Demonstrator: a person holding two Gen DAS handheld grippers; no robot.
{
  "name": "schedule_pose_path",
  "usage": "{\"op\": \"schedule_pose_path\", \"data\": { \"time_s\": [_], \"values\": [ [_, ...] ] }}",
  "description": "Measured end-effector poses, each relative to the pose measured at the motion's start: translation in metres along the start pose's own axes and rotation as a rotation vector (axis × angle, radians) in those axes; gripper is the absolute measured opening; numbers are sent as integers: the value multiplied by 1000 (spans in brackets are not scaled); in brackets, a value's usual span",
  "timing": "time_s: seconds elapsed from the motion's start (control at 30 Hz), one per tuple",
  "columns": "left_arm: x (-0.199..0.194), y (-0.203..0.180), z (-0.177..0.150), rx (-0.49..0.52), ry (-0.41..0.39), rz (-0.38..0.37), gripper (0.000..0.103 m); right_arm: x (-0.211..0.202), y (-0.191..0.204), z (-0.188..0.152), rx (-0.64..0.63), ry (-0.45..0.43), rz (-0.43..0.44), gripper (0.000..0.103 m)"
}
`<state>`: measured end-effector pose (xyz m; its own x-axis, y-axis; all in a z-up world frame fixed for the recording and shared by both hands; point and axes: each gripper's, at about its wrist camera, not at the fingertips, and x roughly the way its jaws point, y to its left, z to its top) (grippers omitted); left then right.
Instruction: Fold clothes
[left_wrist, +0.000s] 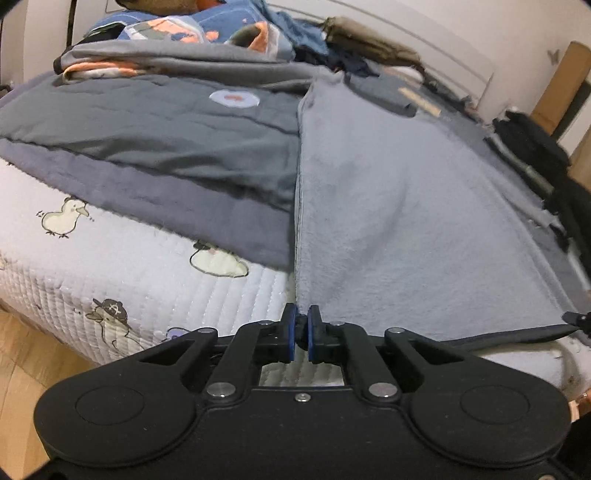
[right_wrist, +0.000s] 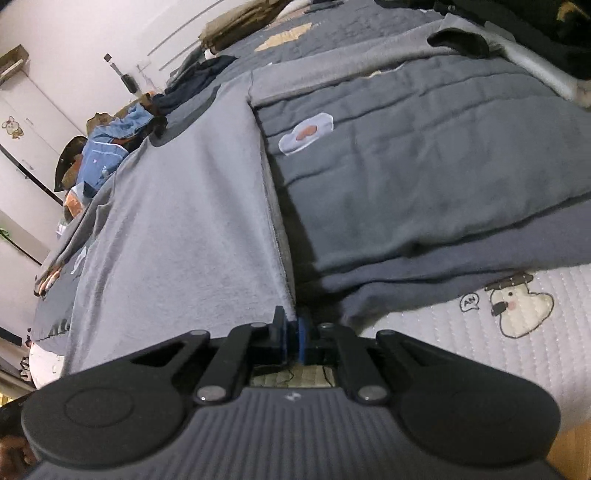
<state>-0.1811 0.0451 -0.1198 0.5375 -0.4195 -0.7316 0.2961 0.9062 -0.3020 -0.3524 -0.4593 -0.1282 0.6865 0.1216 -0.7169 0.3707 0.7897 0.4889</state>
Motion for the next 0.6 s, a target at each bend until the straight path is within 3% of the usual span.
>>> {"op": "schedule_pose_path", "data": {
  "time_s": [0.33, 0.6],
  "values": [
    [-22, -6, 25, -24, -121, -38, 6, -21, 1, 15, 101, -113, 146, 5],
    [-2, -20, 71, 14, -148, -19, 6, -10, 21, 54, 96, -167, 147, 5]
  ]
}}
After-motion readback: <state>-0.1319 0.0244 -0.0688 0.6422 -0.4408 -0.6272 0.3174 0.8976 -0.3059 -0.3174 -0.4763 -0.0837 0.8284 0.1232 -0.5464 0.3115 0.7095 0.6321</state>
